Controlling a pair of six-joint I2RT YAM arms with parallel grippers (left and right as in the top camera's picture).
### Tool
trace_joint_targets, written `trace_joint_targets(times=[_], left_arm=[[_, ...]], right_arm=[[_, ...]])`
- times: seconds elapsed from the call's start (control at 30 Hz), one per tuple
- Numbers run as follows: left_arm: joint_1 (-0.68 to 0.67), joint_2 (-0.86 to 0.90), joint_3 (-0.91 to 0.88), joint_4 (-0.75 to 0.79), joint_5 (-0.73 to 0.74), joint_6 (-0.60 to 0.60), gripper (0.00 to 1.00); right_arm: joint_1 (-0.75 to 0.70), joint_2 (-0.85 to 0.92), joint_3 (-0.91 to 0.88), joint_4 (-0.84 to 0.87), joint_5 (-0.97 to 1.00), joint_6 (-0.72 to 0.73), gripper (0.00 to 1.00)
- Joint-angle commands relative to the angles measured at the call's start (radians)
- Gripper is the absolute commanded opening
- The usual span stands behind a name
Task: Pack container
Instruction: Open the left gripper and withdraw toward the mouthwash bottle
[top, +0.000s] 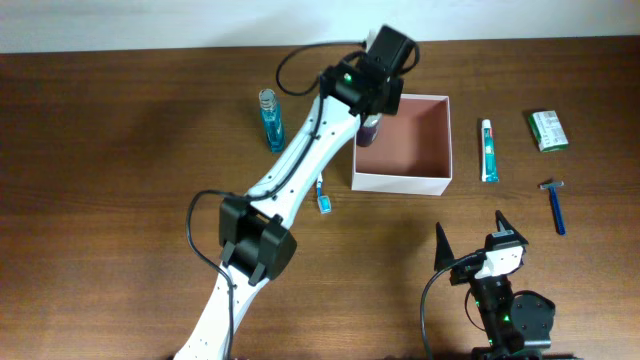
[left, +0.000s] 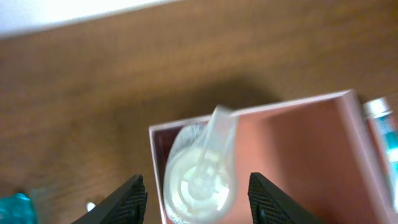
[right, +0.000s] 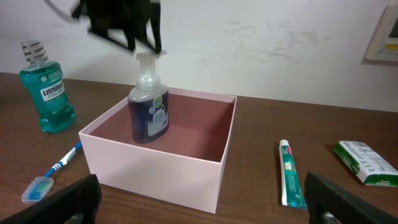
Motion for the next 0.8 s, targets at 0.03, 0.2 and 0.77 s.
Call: trace_joint_targets(times=[0.03,0.2,0.77], left_arm=[[0.01,-0.069,0.185,-0.096,-0.015,0.048,0.68],[0.049,-0.125,0.32,-0.35,-0.125,0.048,0.71],[0.312,-0.128,0.152,-0.493,0.047,-0.01,0.67]], right_arm=[[0.01,-0.008,-0.005,-0.006,-0.005,0.007,0.99],[0.01,-0.008,-0.005,-0.006,-0.005,0.007,0.99],[0.01,-0.008,-0.005,-0.006,-0.005,0.007,0.99]])
